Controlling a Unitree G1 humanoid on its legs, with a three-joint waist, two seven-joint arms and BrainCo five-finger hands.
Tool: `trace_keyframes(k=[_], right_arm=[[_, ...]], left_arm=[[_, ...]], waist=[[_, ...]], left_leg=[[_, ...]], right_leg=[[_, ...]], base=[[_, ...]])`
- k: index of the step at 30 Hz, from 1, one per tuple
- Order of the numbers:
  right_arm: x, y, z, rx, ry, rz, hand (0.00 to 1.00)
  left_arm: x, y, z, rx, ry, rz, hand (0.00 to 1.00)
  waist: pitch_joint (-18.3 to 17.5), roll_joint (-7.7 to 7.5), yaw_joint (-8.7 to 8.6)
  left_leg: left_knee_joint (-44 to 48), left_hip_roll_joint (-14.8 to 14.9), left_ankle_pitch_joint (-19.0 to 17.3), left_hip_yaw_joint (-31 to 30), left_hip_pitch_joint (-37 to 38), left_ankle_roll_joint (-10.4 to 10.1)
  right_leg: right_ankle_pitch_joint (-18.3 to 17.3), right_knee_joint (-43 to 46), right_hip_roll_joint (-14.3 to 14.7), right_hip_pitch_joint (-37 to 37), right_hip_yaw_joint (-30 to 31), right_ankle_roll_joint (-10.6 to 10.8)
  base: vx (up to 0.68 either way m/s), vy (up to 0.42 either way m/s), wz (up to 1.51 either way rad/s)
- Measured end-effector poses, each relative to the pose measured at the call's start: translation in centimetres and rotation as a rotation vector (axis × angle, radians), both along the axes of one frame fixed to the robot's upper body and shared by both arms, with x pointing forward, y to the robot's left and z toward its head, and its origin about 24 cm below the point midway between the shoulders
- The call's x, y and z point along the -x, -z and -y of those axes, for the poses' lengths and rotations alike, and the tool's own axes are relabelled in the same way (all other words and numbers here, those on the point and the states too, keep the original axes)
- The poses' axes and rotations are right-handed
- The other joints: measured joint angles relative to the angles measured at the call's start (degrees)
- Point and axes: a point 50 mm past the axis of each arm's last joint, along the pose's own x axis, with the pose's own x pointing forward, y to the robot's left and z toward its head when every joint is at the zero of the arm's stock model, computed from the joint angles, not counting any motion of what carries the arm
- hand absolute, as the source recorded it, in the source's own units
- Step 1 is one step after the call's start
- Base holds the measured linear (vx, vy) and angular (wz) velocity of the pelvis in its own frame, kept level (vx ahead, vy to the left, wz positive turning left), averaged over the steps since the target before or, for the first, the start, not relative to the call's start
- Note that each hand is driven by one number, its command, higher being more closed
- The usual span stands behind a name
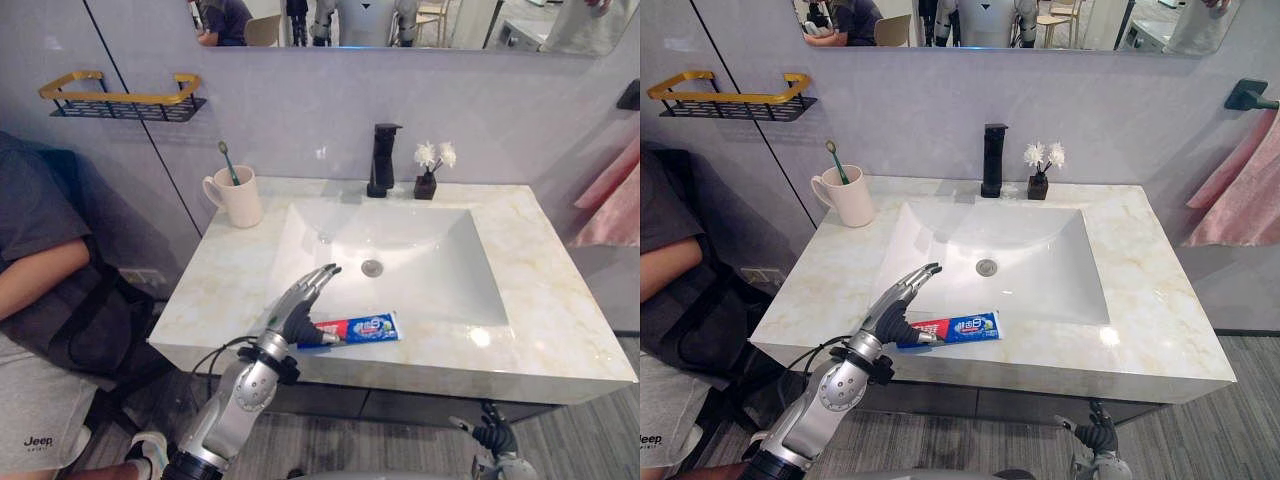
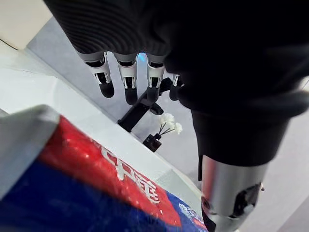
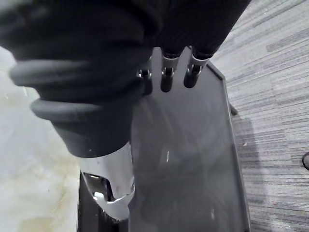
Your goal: Organize washtable
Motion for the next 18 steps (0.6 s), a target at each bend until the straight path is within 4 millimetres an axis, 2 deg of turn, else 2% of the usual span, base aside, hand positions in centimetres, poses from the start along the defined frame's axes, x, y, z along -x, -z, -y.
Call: trace_keyframes(k=[5, 10, 11, 18], right_arm=[[0.0, 0.0, 0.0, 0.000, -0.002, 0.002, 0.00], [-0.4, -0.1, -0.1, -0.001, -0.006, 0.010, 0.00], [-0.5, -0.1, -0.1, -0.001, -0.006, 0.013, 0.00], [-0.8, -0.2, -0.1, -0.004, -0.012, 0.019, 0.00]], left_arm=[[0.0, 1.4, -0.3, -0.070, -0.012, -0.036, 0.00], [-0.2, 1.4, -0.4, -0.102, -0.022, -0.018, 0.00], [-0.4, 1.6, -0.5, -0.119, -0.028, -0.015, 1.00], [-1.2, 2.1, -0.7, -0.189, -0.022, -0.014, 1.00]], waist=[[0.00, -0.01, -0.06], [-0.03, 0.02, -0.05], [-0.03, 0.02, -0.14], [-0.08, -0.02, -0.26]], left_leg=[[-0.01, 0.02, -0.01, 0.14, -0.11, -0.01], [-0.02, 0.05, -0.02, 0.74, -0.66, -0.01], [-0.01, 0.05, -0.01, 0.78, -0.88, -0.01], [-0.02, 0.05, -0.02, 1.34, -1.06, -0.01]], right_leg=[[0.01, -0.08, 0.05, -0.14, 0.14, 0.00], [0.08, -0.04, 0.06, -1.02, 0.74, 0.06], [0.14, -0.07, 0.06, -1.23, 0.79, 0.11], [0.29, -0.15, 0.05, -1.64, 1.37, 0.25]], base=[[0.00, 0.000, 0.00], [0.00, -0.001, -0.06], [0.00, 0.000, 0.00], [-0.01, -0.010, -0.04]])
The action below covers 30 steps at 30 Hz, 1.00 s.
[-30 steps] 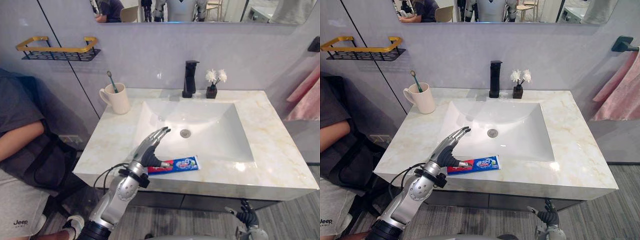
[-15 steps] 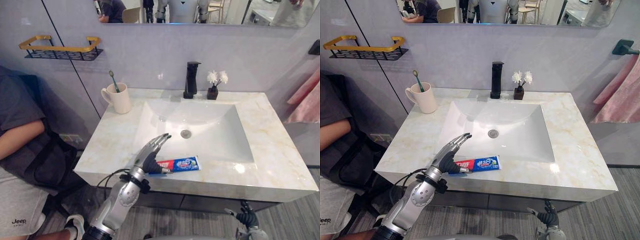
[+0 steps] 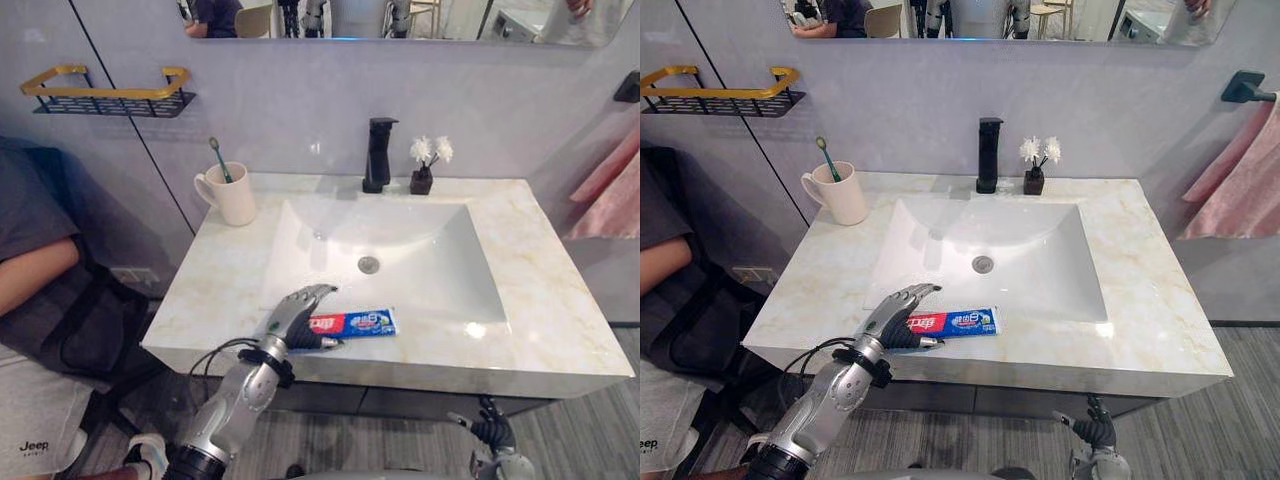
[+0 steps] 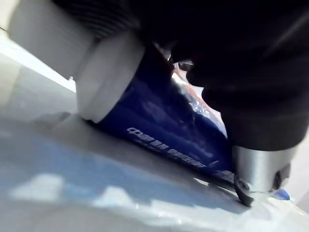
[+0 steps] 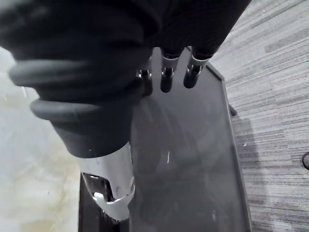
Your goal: Organize washtable
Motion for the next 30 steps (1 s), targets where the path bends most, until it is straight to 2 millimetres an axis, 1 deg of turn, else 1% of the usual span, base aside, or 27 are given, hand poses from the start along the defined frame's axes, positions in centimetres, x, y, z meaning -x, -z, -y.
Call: trace_keyframes(k=[3, 4, 5, 7, 10, 14, 17, 19, 20, 21, 23, 24, 25, 27, 28, 29, 30], right_arm=[[-0.3, -0.1, 0.0, -0.005, -0.007, 0.005, 0.00], [-0.6, -0.1, -0.1, -0.010, -0.014, 0.009, 0.00], [-0.7, -0.1, -0.2, -0.014, -0.021, 0.010, 0.00], [-1.1, -0.2, -0.4, -0.016, -0.031, 0.019, 0.00], [-1.0, -0.2, -0.2, -0.012, -0.028, 0.022, 0.00], [-0.8, -0.2, 0.0, -0.020, 0.000, 0.024, 0.00], [-0.5, -0.3, 0.7, -0.037, 0.077, 0.037, 0.00], [0.9, 0.1, 2.0, -0.050, 0.213, 0.011, 0.00], [2.5, 0.5, 3.0, -0.045, 0.340, -0.030, 0.00], [3.0, 0.5, 3.4, -0.042, 0.388, -0.038, 0.00], [5.0, 0.4, 4.8, -0.030, 0.569, -0.044, 0.00], [5.5, 0.3, 5.3, -0.021, 0.617, -0.041, 0.00], [6.4, -0.2, 6.5, -0.009, 0.733, -0.011, 0.00], [6.8, -1.2, 7.8, 0.022, 0.835, 0.044, 0.00], [6.8, -2.4, 9.0, 0.068, 0.893, 0.103, 0.00], [6.3, -3.7, 9.9, 0.107, 0.916, 0.166, 0.00], [5.9, -4.6, 10.4, 0.135, 0.923, 0.207, 0.00]], left_arm=[[-0.4, -0.1, 0.0, -0.013, 0.004, 0.001, 1.00], [-0.8, -0.2, 0.0, -0.019, 0.004, 0.007, 1.00], [-1.3, -0.4, 0.0, -0.026, 0.005, 0.012, 1.00], [-1.7, -0.6, -0.1, -0.032, 0.000, 0.021, 1.00], [-1.8, -0.9, -0.3, -0.032, -0.003, 0.030, 1.00], [-1.7, -0.7, -0.6, -0.038, -0.011, 0.020, 1.00], [-1.6, -0.4, -0.8, -0.035, -0.025, 0.005, 1.00], [-1.5, -0.3, -0.9, -0.021, -0.035, -0.007, 1.00], [-1.4, -0.2, -1.4, -0.002, -0.062, -0.020, 1.00], [-1.4, -0.1, -1.6, 0.004, -0.072, -0.023, 1.00], [-1.6, -0.3, -2.1, 0.032, -0.106, -0.022, 1.00], [-1.6, -0.5, -2.3, 0.043, -0.118, -0.016, 1.00], [-1.7, -1.1, -2.7, 0.072, -0.146, 0.011, 1.00], [-1.6, -2.3, -2.8, 0.124, -0.163, 0.060, 1.00], [-1.7, -3.4, -2.6, 0.176, -0.173, 0.108, 1.00], [-1.6, -4.2, -2.3, 0.220, -0.172, 0.139, 1.00], [-1.6, -4.6, -2.1, 0.235, -0.169, 0.155, 1.00]], waist=[[-0.03, 0.09, 0.00], [-0.03, 0.09, -0.04], [-0.03, 0.09, -0.43], [-0.05, 0.13, -1.21], [-0.22, 0.35, -1.16], [-0.38, 0.63, -1.18], [-0.63, 1.11, -1.20], [-0.68, 1.36, -1.00], [-0.67, 1.39, -1.21], [-0.67, 1.39, -1.24], [-0.67, 1.38, -1.23], [-0.67, 1.38, -1.25], [-0.66, 1.35, -1.17], [-0.66, 1.33, -1.33], [-0.56, 1.02, -1.31], [-0.57, 0.99, -1.34], [-0.60, 0.94, -1.35]], left_leg=[[-0.01, 0.05, -0.01, 0.61, -0.07, -0.01], [-0.02, 0.11, -0.01, 1.05, -0.13, -0.01], [-0.02, 0.11, -0.02, 1.22, -0.20, 0.00], [-0.03, 0.06, -0.03, 1.34, -0.29, 0.00], [-0.03, 0.10, -0.06, 1.57, -0.30, 0.00], [-0.02, 0.17, -0.07, 2.23, -0.14, -0.01], [-0.02, 0.19, -0.17, 2.93, 0.12, 0.02], [-0.02, 0.43, -0.17, 2.95, 0.14, 0.02], [-0.02, 0.59, -0.19, 3.06, 0.14, 0.00], [-0.02, 0.63, -0.22, 3.11, 0.14, -0.04], [-0.02, 0.76, -0.45, 3.27, 0.12, -0.22], [-0.02, 0.81, -0.54, 3.39, 0.10, -0.31], [-0.02, 1.04, -0.89, 4.46, -0.14, -0.55], [-0.02, 1.12, -0.99, 4.89, -0.58, -0.59], [-0.02, 1.17, -1.02, 5.54, -0.83, -0.54], [-0.02, 1.18, -1.06, 5.87, -0.81, -0.50], [-0.02, 1.17, -0.93, 5.95, -0.76, -0.24]], right_leg=[[0.62, -0.83, 0.05, -0.02, 0.61, -0.16], [0.87, -1.06, 0.10, -0.21, 1.02, -0.15], [1.00, -1.19, 0.10, -0.31, 1.20, -0.14], [1.18, -1.54, 0.07, -0.31, 1.27, -0.08], [1.27, -1.74, 0.10, -0.31, 1.43, -0.04], [1.57, -1.78, 0.15, -0.34, 2.13, 0.02], [1.72, -1.78, 0.12, -0.37, 2.78, 0.11], [1.73, -1.74, 0.08, -0.38, 2.79, 0.12], [1.74, -1.71, 0.12, -0.43, 2.87, 0.12], [1.74, -1.70, 0.16, -0.47, 2.92, 0.12], [1.75, -1.64, 0.30, -0.68, 3.20, 0.10], [1.75, -1.60, 0.34, -0.81, 3.36, 0.10], [1.73, -1.26, 0.53, -1.83, 4.47, 0.11], [1.71, -0.84, 0.61, -2.71, 5.06, 0.13], [1.72, -0.61, 0.66, -3.38, 5.75, 0.15], [1.73, -0.60, 0.66, -3.48, 6.02, 0.16], [1.75, -0.60, 0.68, -3.47, 6.08, 0.20]], base=[[-0.02, -0.005, -0.11], [-0.03, -0.006, -0.16], [-0.02, -0.005, -0.12], [0.00, -0.015, -0.05], [0.01, -0.013, -0.03], [-0.01, -0.020, -0.09], [-0.03, -0.009, -0.09], [-0.02, -0.017, 0.00], [-0.02, -0.032, -0.02], [-0.02, -0.037, -0.04], [-0.01, -0.021, -0.07], [-0.02, -0.014, -0.25], [-0.02, -0.011, -0.30], [-0.01, -0.013, -0.25], [0.00, -0.014, -0.18], [0.01, -0.011, -0.18], [0.01, -0.015, -0.10]])
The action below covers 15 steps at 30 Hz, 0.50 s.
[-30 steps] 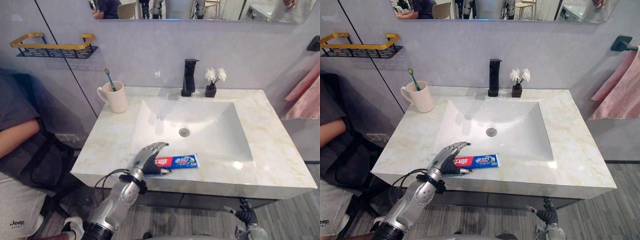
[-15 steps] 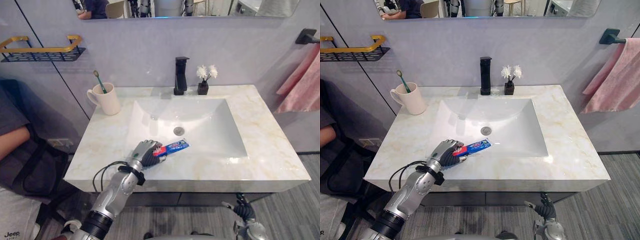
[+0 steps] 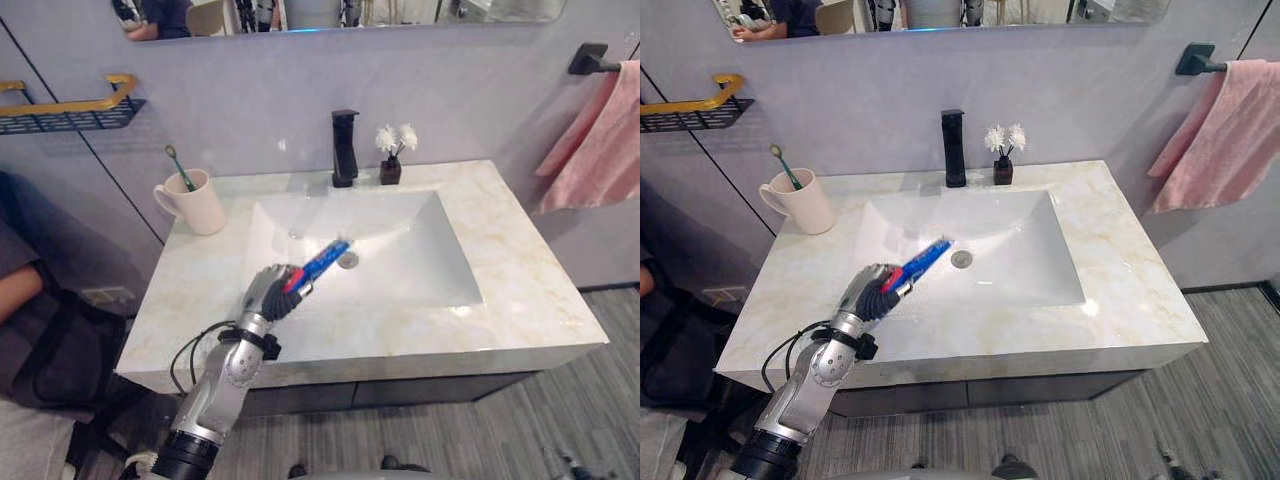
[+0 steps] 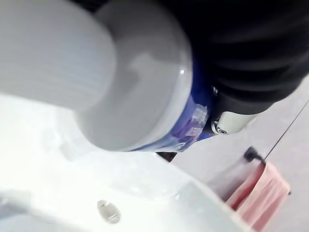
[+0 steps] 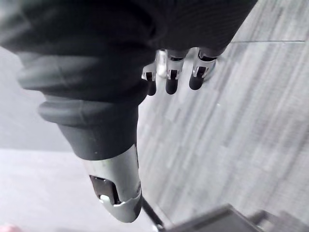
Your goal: Organize washtable
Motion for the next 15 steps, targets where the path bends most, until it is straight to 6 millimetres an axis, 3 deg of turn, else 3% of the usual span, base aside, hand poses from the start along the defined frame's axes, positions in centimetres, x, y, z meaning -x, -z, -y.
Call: trace_keyframes(k=[2, 3, 4, 5, 7, 8, 10, 11, 13, 15], right_arm=[[-2.5, -5.0, 1.7, 0.203, -0.003, 0.143, 0.00], [-3.3, -6.4, 1.9, 0.253, -0.010, 0.188, 0.00], [-4.9, -9.4, 2.0, 0.357, -0.029, 0.283, 0.00], [-5.5, -10.7, 2.0, 0.399, -0.039, 0.325, 0.00], [-8.8, -16.9, 0.8, 0.617, -0.134, 0.527, 0.00], [-9.4, -18.2, 0.4, 0.663, -0.160, 0.569, 0.00], [-11.5, -24.4, -2.1, 0.881, -0.302, 0.806, 0.00], [-11.9, -25.7, -2.9, 0.921, -0.339, 0.867, 0.00], [-13.6, -30.5, -6.6, 1.035, -0.555, 1.168, 0.00], [-15.1, -32.3, -9.6, 1.027, -0.728, 1.334, 0.00]], left_arm=[[0.1, -1.4, 0.5, 0.056, -0.009, 0.065, 1.00], [0.2, -1.7, 0.5, 0.067, -0.014, 0.080, 1.00], [0.2, -2.4, 0.2, 0.091, -0.026, 0.108, 1.00], [0.2, -2.6, 0.1, 0.097, -0.031, 0.118, 1.00], [0.2, -3.2, -0.9, 0.117, -0.072, 0.157, 1.00], [0.2, -3.3, -1.0, 0.124, -0.077, 0.158, 1.00], [0.1, -3.3, -1.4, 0.131, -0.090, 0.161, 1.00], [0.2, -3.4, -1.3, 0.135, -0.088, 0.162, 1.00], [0.2, -3.6, -1.1, 0.171, -0.073, 0.170, 1.00], [0.4, -4.1, -0.8, 0.192, -0.062, 0.193, 1.00]], waist=[[-0.20, -0.38, -0.04], [-0.22, -0.52, -0.02], [-0.26, -0.84, 0.07], [-0.31, -0.97, 0.12], [-0.45, -1.19, 0.30], [-0.46, -1.22, 0.32], [-0.46, -1.24, 0.39], [-0.46, -1.23, 0.38], [-0.57, -1.40, 0.41], [-0.74, -1.65, 0.61]], left_leg=[[0.00, 0.07, -0.04, 0.28, 0.12, 0.09], [0.00, 0.14, -0.06, 0.32, 0.13, 0.09], [0.00, 0.36, -0.09, 0.44, 0.15, 0.03], [0.01, 0.46, -0.12, 0.52, 0.14, -0.01], [0.02, 0.67, -0.25, 1.34, 0.10, -0.20], [0.02, 0.67, -0.25, 1.33, 0.10, -0.21], [0.34, 0.66, -0.34, 1.31, -0.05, -0.30], [0.35, 0.66, -0.34, 1.29, -0.06, -0.30], [0.42, 0.70, -0.34, 1.14, -0.18, -0.29], [0.53, 0.71, -0.33, 0.76, -0.38, -0.29]], right_leg=[[0.04, 0.03, 0.08, 0.00, 0.27, 0.06], [0.04, 0.05, 0.16, -0.02, 0.32, 0.06], [0.04, 0.14, 0.38, -0.11, 0.45, 0.06], [0.04, 0.20, 0.48, -0.20, 0.56, 0.06], [0.03, 0.78, 1.00, -0.98, 1.43, 0.09], [0.03, 0.79, 1.03, -0.98, 1.42, 0.09], [0.02, 0.82, 1.07, -0.99, 1.41, 0.09], [0.02, 0.82, 1.07, -1.00, 1.40, 0.09], [0.03, 0.83, 1.13, -1.00, 1.28, 0.10], [0.02, 0.88, 1.14, -0.97, 0.96, 0.10]], base=[[0.01, -0.023, -0.05], [0.00, -0.032, -0.04], [-0.01, -0.032, -0.04], [-0.02, -0.044, -0.12], [-0.03, -0.038, -0.17], [-0.03, -0.030, -0.08], [-0.01, -0.017, 0.00], [0.00, 0.000, 0.00], [-0.02, -0.029, 0.03], [-0.02, -0.034, 0.08]])
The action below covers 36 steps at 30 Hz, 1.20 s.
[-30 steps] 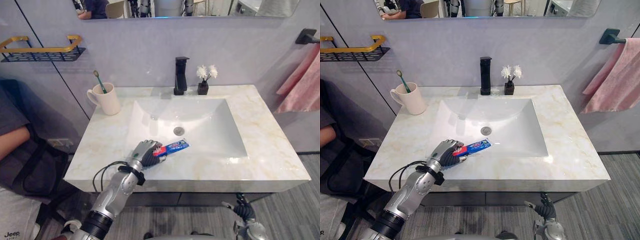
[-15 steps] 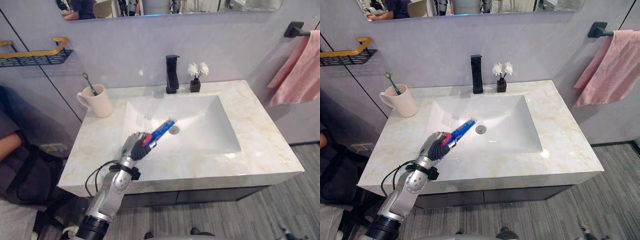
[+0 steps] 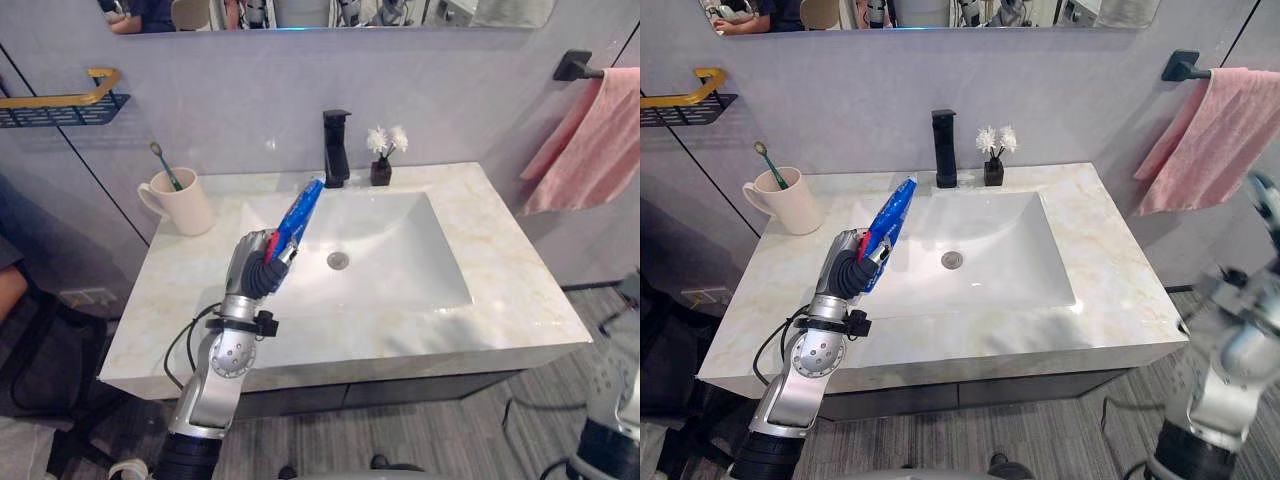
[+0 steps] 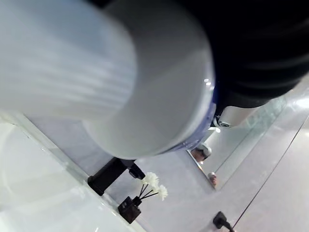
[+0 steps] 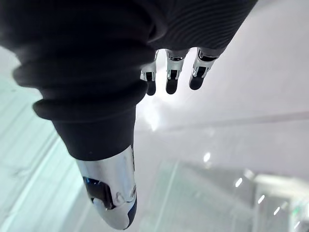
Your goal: Organize washtable
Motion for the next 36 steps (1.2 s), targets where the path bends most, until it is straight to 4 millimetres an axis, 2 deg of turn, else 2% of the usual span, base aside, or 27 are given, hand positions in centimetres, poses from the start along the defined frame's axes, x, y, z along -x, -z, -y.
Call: trace_keyframes(k=[2, 4, 7, 8, 11, 14, 21, 30, 36], right_arm=[[-1.5, -0.6, -3.3, 0.063, -0.176, 0.005, 0.00], [-3.0, 0.0, -6.3, 0.098, -0.320, -0.046, 0.00], [-4.8, 1.6, -9.6, 0.083, -0.462, -0.150, 0.00], [-5.6, 2.7, -11.4, 0.048, -0.530, -0.210, 0.00], [-6.7, 4.8, -13.8, -0.001, -0.602, -0.328, 0.00], [-7.4, 6.3, -15.4, -0.008, -0.620, -0.414, 0.00], [-8.6, 8.3, -17.6, -0.042, -0.636, -0.532, 0.00], [-9.3, 9.1, -19.2, -0.098, -0.736, -0.592, 0.00], [-9.6, 10.2, -20.0, -0.174, -0.836, -0.658, 0.00]], left_arm=[[0.0, -0.4, 0.7, 0.026, 0.026, 0.026, 1.00], [-0.1, -0.8, 1.4, 0.052, 0.049, 0.049, 1.00], [-0.1, -1.5, 2.3, 0.090, 0.058, 0.095, 1.00], [0.1, -2.0, 2.5, 0.121, 0.046, 0.129, 1.00], [0.1, -2.9, 3.5, 0.172, 0.050, 0.186, 1.00], [0.2, -3.1, 4.2, 0.203, 0.060, 0.203, 1.00], [0.6, -3.0, 5.6, 0.214, 0.110, 0.198, 1.00], [0.5, -2.4, 6.1, 0.214, 0.125, 0.170, 1.00], [0.2, -0.6, 6.8, 0.189, 0.146, 0.085, 1.00]], waist=[[-0.09, -0.05, 0.88], [-0.12, -0.02, 1.63], [-0.29, 0.19, 3.26], [-0.36, 0.33, 3.53], [-0.40, 0.41, 3.97], [-0.41, 0.42, 4.45], [-0.46, 0.50, 4.44], [-0.48, 0.47, 4.50], [-0.80, 0.27, 4.43]], left_leg=[[0.30, -0.04, 0.01, -0.64, -0.46, 0.01], [0.85, -0.13, 0.03, -1.68, -1.17, 0.03], [1.06, -0.16, 0.09, -2.60, -1.64, 0.05], [1.09, -0.30, 0.24, -3.21, -2.01, 0.14], [1.05, -0.91, 0.77, -4.88, -2.79, 0.50], [0.79, -1.32, 1.17, -5.57, -2.85, 0.87], [-0.54, -2.40, 2.80, -7.26, -3.09, 1.53], [-0.64, -2.77, 3.42, -8.15, -3.68, 1.61], [-0.59, -2.83, 3.98, -8.38, -4.73, 1.74]], right_leg=[[0.00, 0.06, -0.07, -0.01, -0.69, 0.00], [0.00, 0.13, -0.20, 0.00, -1.80, 0.00], [0.00, 0.15, -0.27, 0.15, -3.03, 0.00], [-0.02, 0.15, -0.41, 0.14, -3.69, 0.01], [-0.05, 0.15, -0.95, 0.16, -5.57, 0.02], [-0.06, 0.28, -1.33, 0.30, -6.50, 0.00], [-0.14, 0.95, -2.30, 0.00, -8.55, -0.02], [-0.21, 1.09, -2.68, -0.29, -9.50, -0.04], [0.01, 0.97, -2.68, -1.12, -9.70, 0.02]], base=[[-0.02, -0.034, 0.18], [-0.03, -0.037, 0.25], [-0.02, -0.028, 0.18], [-0.03, -0.033, 0.24], [-0.02, -0.018, 0.30], [-0.03, -0.002, 0.16], [-0.05, 0.004, 0.14], [-0.04, -0.002, 0.05], [0.00, -0.003, 0.02]])
